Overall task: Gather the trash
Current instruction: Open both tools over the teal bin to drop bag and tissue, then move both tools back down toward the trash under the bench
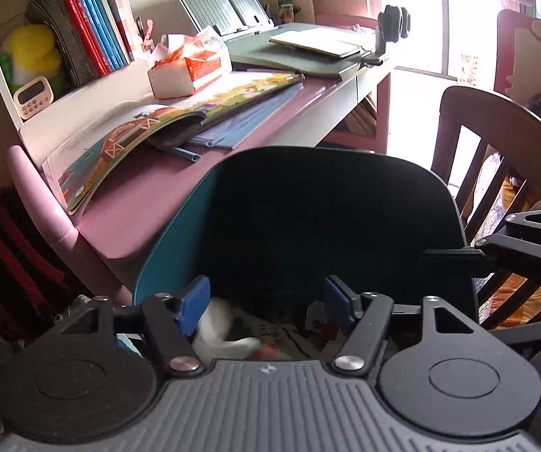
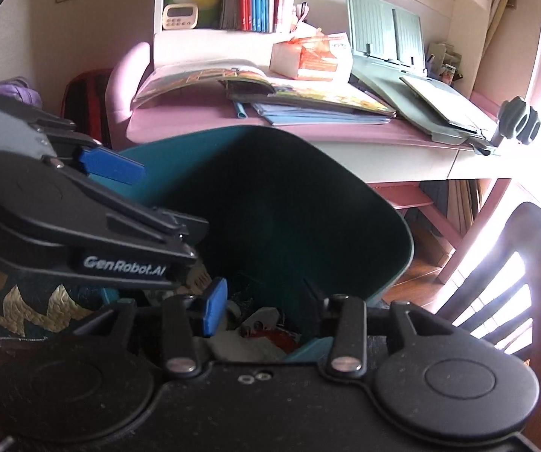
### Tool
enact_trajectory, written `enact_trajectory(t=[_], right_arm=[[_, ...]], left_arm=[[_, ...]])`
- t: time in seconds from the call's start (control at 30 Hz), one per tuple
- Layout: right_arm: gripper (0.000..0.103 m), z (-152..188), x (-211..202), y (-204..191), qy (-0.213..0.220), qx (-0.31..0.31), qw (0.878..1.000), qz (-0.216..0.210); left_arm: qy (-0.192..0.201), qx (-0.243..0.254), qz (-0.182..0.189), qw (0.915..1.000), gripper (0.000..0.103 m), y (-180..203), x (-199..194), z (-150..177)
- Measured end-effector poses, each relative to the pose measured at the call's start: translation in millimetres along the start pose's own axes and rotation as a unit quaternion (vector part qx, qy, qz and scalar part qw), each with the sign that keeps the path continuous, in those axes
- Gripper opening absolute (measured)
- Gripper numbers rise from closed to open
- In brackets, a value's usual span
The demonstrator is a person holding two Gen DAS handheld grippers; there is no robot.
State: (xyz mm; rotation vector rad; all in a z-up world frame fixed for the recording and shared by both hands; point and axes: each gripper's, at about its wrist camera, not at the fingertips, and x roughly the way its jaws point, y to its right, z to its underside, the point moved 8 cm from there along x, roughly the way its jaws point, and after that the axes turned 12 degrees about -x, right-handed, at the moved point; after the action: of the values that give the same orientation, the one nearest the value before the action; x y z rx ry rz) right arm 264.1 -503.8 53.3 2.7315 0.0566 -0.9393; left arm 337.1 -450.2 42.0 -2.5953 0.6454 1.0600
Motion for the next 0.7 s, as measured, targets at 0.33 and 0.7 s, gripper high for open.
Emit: enact_trajectory(t=[0.33,0.7], right_arm=[[0.052,-5,-42,-9,0.03,0.004,1.0,-0.004],[0.055,-21,-87,-56,0.067,-0.014,0.997,-0.043]], left_arm=[[0.022,-0.026,0.013,0.9993,0.072,-16,-45,2],[0.055,-0.051,0.007,0.9972,0.072,-57,-114,20]])
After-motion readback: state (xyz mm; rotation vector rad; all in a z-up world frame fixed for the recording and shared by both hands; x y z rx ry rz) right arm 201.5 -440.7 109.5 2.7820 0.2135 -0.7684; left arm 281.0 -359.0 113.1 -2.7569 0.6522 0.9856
